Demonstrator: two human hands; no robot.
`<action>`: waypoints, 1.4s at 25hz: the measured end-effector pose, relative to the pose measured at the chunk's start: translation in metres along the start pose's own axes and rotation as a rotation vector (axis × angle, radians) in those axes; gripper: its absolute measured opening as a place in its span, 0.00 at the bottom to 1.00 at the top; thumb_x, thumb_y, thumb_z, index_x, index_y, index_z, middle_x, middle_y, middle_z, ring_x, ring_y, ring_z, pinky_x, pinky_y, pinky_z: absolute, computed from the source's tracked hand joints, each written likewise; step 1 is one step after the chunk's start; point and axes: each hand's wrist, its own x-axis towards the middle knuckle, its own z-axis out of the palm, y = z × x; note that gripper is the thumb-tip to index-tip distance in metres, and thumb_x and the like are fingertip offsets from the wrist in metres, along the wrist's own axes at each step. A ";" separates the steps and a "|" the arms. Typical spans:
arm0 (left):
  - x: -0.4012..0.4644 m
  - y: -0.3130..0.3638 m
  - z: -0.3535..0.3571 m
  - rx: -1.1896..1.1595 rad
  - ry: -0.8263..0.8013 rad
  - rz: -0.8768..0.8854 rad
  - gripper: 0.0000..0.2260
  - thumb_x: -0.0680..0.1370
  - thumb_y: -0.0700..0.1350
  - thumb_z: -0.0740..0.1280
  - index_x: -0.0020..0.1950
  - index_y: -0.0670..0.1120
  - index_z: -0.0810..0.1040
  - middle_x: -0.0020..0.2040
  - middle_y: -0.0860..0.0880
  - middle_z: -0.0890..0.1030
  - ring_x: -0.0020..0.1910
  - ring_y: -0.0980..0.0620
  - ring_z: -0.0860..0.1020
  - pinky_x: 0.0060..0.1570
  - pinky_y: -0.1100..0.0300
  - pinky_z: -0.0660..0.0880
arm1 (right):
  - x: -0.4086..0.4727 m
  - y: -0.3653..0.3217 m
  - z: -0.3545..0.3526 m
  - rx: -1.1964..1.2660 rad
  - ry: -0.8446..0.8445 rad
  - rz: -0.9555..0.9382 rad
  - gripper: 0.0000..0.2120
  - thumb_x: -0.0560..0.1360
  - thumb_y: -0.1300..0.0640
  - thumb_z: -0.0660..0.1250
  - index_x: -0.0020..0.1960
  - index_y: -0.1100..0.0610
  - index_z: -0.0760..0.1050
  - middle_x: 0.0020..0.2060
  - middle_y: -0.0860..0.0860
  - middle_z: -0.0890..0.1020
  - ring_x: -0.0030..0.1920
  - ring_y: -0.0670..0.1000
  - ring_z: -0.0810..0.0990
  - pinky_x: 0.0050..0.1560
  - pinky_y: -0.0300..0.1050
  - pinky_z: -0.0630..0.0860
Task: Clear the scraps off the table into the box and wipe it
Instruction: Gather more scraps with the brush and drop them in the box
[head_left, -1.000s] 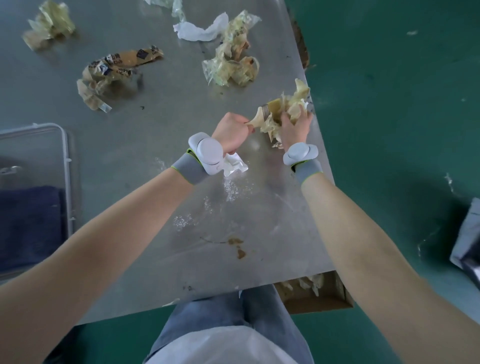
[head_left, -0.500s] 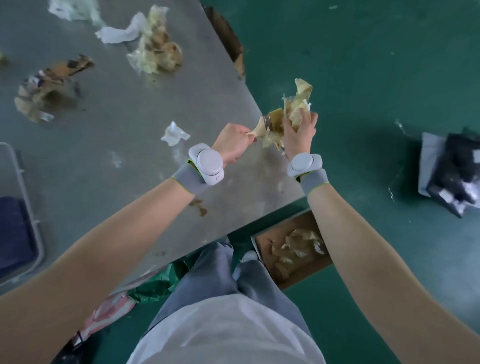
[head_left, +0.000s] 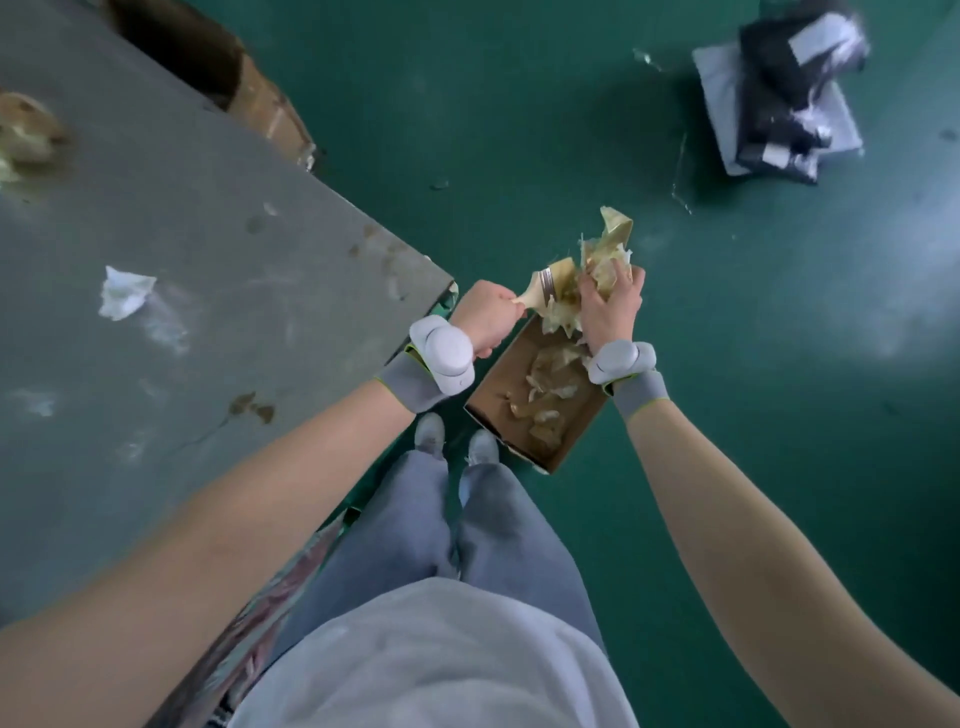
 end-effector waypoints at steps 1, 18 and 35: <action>0.010 -0.003 0.014 0.026 -0.016 -0.016 0.12 0.79 0.41 0.57 0.51 0.38 0.78 0.27 0.47 0.64 0.23 0.50 0.60 0.24 0.64 0.57 | 0.003 0.018 -0.001 0.008 0.008 0.054 0.20 0.78 0.52 0.61 0.68 0.58 0.69 0.66 0.58 0.66 0.63 0.63 0.68 0.65 0.58 0.67; 0.256 -0.180 0.196 0.242 -0.148 -0.296 0.07 0.78 0.37 0.59 0.44 0.42 0.75 0.28 0.46 0.65 0.26 0.51 0.59 0.27 0.61 0.55 | 0.099 0.336 0.133 0.172 -0.046 0.709 0.24 0.63 0.40 0.66 0.47 0.59 0.76 0.57 0.58 0.74 0.54 0.61 0.78 0.57 0.59 0.76; 0.299 -0.261 0.197 0.337 -0.010 -0.032 0.12 0.78 0.48 0.63 0.41 0.45 0.82 0.39 0.43 0.81 0.38 0.46 0.74 0.37 0.59 0.67 | 0.125 0.368 0.173 0.555 -0.101 0.865 0.37 0.71 0.30 0.59 0.71 0.51 0.67 0.72 0.54 0.68 0.72 0.56 0.65 0.73 0.58 0.60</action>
